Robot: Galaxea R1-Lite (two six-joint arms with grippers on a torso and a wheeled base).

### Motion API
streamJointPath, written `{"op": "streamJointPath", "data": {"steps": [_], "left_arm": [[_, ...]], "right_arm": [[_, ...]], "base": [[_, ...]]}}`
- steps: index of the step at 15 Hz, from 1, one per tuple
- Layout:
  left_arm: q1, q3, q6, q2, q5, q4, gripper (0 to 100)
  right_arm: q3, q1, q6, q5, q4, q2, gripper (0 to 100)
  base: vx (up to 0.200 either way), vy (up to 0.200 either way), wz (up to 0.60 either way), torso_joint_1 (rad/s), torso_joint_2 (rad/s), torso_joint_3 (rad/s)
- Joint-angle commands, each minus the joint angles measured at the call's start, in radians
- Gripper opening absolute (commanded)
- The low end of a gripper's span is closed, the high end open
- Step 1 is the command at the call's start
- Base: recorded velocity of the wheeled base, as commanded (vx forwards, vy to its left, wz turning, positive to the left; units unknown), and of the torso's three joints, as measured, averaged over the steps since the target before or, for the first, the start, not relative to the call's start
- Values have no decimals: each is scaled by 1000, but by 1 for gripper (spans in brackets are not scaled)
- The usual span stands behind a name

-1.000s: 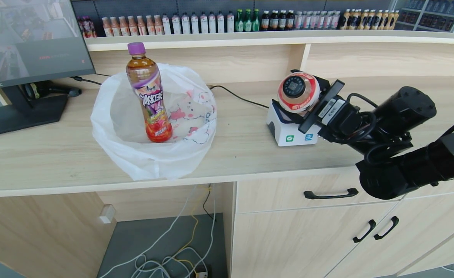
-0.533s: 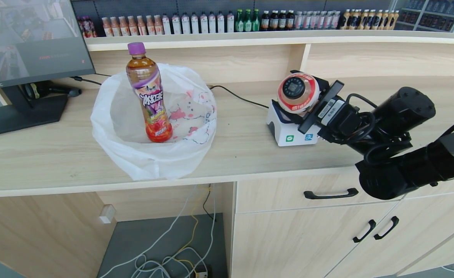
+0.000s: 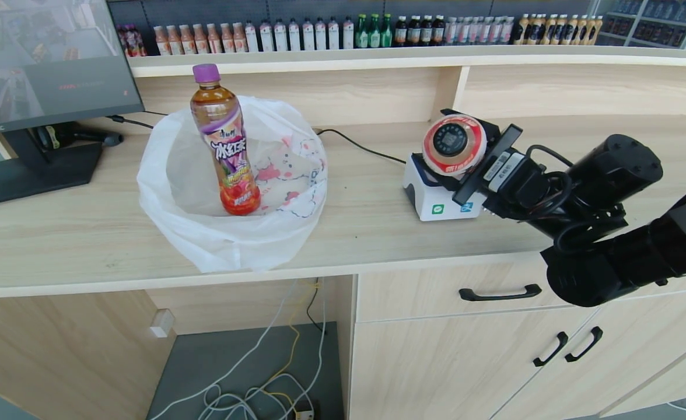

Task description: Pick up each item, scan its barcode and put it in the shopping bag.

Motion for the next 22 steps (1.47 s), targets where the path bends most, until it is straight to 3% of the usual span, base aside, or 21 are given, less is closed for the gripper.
{"op": "streamJointPath", "data": {"steps": [1, 6, 11, 16, 22], "left_arm": [[0, 0, 0, 0, 0, 0, 100], [0, 0, 0, 0, 0, 0, 100], [0, 0, 0, 0, 0, 0, 100], [0, 0, 3, 0, 0, 0, 100], [0, 0, 2, 0, 0, 0, 100]], "right_arm": [[40, 1, 14, -18, -31, -20, 0], [92, 9, 77, -88, -31, -111, 0], [167, 136, 287, -432, -31, -214, 0], [190, 131, 483, -640, -31, -284, 0], [270, 128, 621, -774, -31, -306, 0]], "base": [[0, 0, 0, 0, 0, 0], [0, 0, 0, 0, 0, 0], [0, 0, 0, 0, 0, 0], [0, 0, 0, 0, 0, 0], [0, 0, 0, 0, 0, 0]]}}
